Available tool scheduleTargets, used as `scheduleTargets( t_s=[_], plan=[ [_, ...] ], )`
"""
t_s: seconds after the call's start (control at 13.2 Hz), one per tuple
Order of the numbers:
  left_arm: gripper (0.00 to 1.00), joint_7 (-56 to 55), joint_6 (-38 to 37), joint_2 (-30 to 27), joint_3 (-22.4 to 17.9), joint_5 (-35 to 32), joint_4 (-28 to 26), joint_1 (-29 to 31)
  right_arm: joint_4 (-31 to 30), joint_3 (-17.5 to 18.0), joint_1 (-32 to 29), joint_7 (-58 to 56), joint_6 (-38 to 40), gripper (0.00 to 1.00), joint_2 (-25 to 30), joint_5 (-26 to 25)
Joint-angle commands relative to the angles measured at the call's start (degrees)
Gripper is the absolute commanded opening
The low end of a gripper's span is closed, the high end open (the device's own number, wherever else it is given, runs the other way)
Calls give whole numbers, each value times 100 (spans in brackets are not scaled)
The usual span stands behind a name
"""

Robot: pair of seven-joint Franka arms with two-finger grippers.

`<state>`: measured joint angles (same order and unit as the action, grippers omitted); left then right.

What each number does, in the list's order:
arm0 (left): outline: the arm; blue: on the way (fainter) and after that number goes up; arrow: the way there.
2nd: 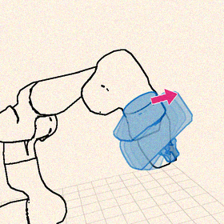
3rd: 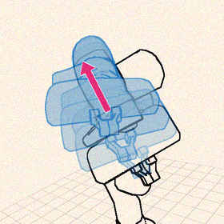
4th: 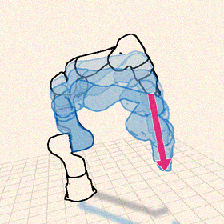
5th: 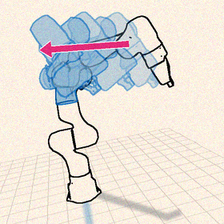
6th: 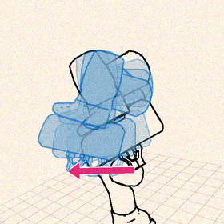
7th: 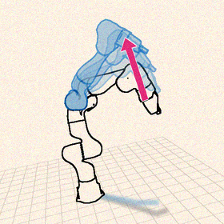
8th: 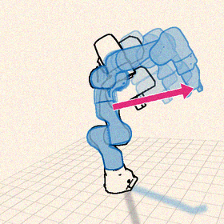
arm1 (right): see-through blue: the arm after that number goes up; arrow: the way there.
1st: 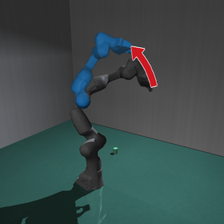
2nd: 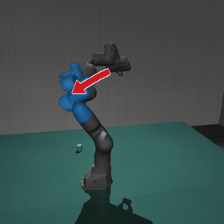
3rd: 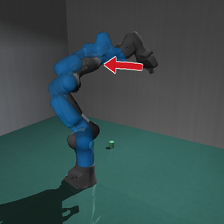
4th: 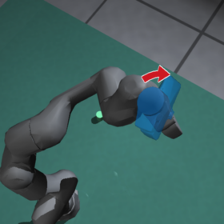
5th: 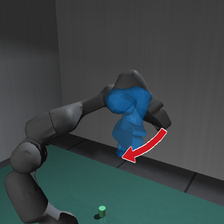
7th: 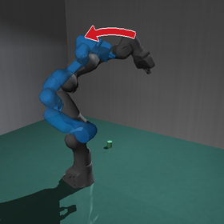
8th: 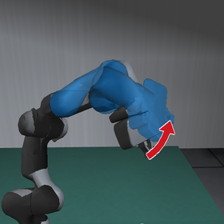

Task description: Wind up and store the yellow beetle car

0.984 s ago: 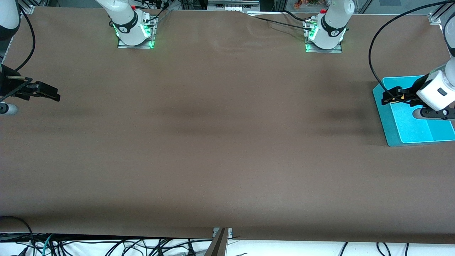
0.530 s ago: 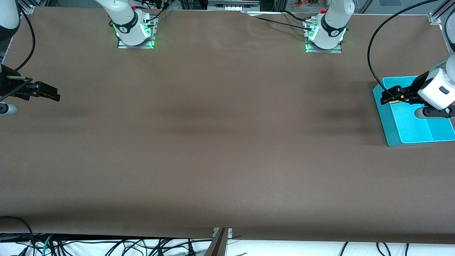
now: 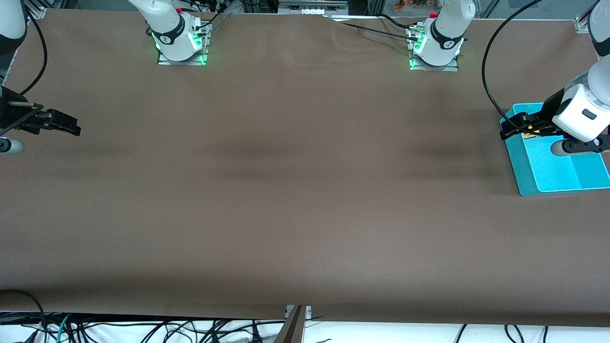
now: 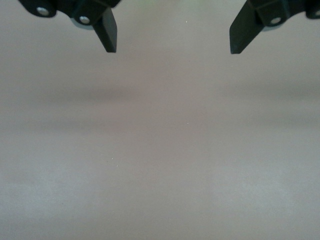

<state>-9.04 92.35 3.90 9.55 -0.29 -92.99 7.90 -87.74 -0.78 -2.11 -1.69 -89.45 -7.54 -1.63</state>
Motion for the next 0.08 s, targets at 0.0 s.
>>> scheduleTargets(
  t_s=[0.0],
  plan=[
    [100, -54, -130, -21, -23, 73, 132, 1, 21, -36, 27, 63, -11, 100, 16, 84]
  ],
)
